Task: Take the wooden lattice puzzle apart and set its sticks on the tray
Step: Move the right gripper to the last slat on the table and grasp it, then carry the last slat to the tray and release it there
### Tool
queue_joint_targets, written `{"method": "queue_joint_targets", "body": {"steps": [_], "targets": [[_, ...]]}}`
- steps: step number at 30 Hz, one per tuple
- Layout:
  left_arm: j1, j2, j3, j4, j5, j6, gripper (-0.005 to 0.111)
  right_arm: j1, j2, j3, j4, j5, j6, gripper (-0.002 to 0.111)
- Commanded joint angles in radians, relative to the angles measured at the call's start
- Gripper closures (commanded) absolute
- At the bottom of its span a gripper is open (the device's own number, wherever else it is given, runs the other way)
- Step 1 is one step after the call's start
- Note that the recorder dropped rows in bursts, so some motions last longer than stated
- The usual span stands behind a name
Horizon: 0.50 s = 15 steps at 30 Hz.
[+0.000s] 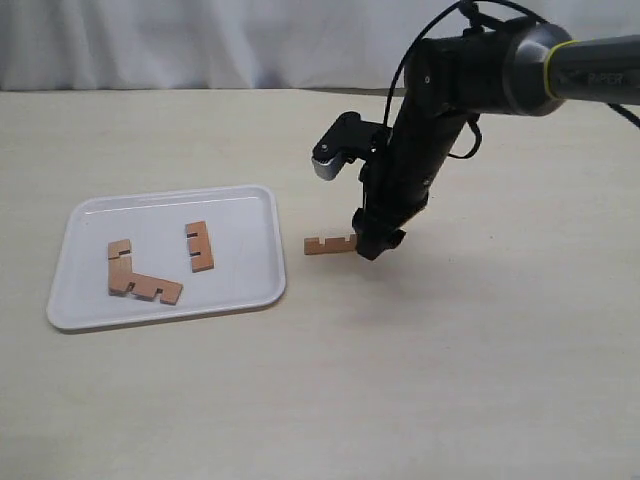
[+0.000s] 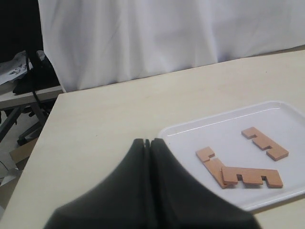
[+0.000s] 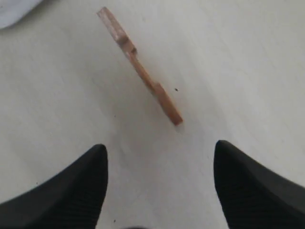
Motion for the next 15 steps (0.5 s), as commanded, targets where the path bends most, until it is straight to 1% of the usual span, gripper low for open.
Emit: {"method": "queue_joint_targets", "body": {"steps": [1, 3, 5, 6, 7, 11, 14, 15], "targets": [[0.01, -0.002, 0.003, -0.002, -0.009, 0.005, 0.107, 0.019, 0.036, -0.005, 0.032, -0.074, -0.088, 0.047], [0.01, -0.002, 0.003, -0.002, -0.009, 0.005, 0.107, 0.03, 0.051, -0.005, 0.027, -0.112, -0.098, 0.047], [0.01, -0.002, 0.003, -0.002, -0.009, 0.005, 0.107, 0.03, 0.056, -0.005, 0.027, -0.132, -0.101, 0.052], [0.01, -0.002, 0.003, -0.002, -0.009, 0.005, 0.107, 0.03, 0.059, -0.005, 0.029, -0.141, -0.105, 0.058], [0.01, -0.002, 0.003, -0.002, -0.009, 0.005, 0.107, 0.03, 0.068, -0.005, 0.025, -0.141, -0.121, 0.067], [0.01, -0.002, 0.003, -0.002, -0.009, 0.005, 0.107, 0.03, 0.087, -0.005, 0.023, -0.132, -0.145, 0.079], [0.01, -0.002, 0.003, -0.002, -0.009, 0.005, 0.107, 0.03, 0.087, -0.005, 0.023, -0.132, -0.147, 0.104], [0.01, -0.002, 0.003, -0.002, -0.009, 0.005, 0.107, 0.03, 0.082, -0.005, 0.027, -0.13, -0.14, 0.104]]}}
